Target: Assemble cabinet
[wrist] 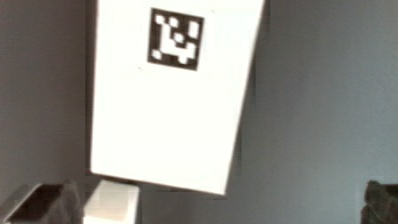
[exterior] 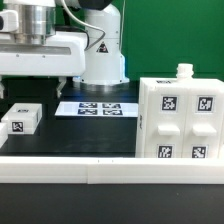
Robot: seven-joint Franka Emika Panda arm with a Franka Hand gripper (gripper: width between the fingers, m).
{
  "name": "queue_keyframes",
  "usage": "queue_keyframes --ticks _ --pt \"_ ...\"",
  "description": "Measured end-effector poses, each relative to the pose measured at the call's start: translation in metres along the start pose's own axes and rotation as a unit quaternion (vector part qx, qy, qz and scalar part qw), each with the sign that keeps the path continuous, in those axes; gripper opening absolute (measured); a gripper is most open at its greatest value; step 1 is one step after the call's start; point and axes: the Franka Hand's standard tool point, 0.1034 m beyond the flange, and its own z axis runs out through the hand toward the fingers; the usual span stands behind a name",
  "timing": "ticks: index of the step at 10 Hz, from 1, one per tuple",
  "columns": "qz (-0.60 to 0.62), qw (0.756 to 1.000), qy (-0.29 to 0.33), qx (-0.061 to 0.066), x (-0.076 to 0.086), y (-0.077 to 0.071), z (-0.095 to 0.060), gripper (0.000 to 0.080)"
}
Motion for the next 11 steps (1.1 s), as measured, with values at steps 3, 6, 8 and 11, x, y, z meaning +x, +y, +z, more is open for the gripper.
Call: queue_keyframes --ticks 3,6,8,11 --pt "0.011 1.0 -0.01 0.0 -0.018 0.022 0.008 0.0797" --pt "0.009 1.0 -0.01 0.0 -0.018 0.022 0.008 0.0797" --pt "0.044 0.999 -0.018 0.01 -0.035 0.019 0.023 0.0797" --pt "0.048 0.998 -0.03 0.01 -0.048 0.009 0.041 0.0797"
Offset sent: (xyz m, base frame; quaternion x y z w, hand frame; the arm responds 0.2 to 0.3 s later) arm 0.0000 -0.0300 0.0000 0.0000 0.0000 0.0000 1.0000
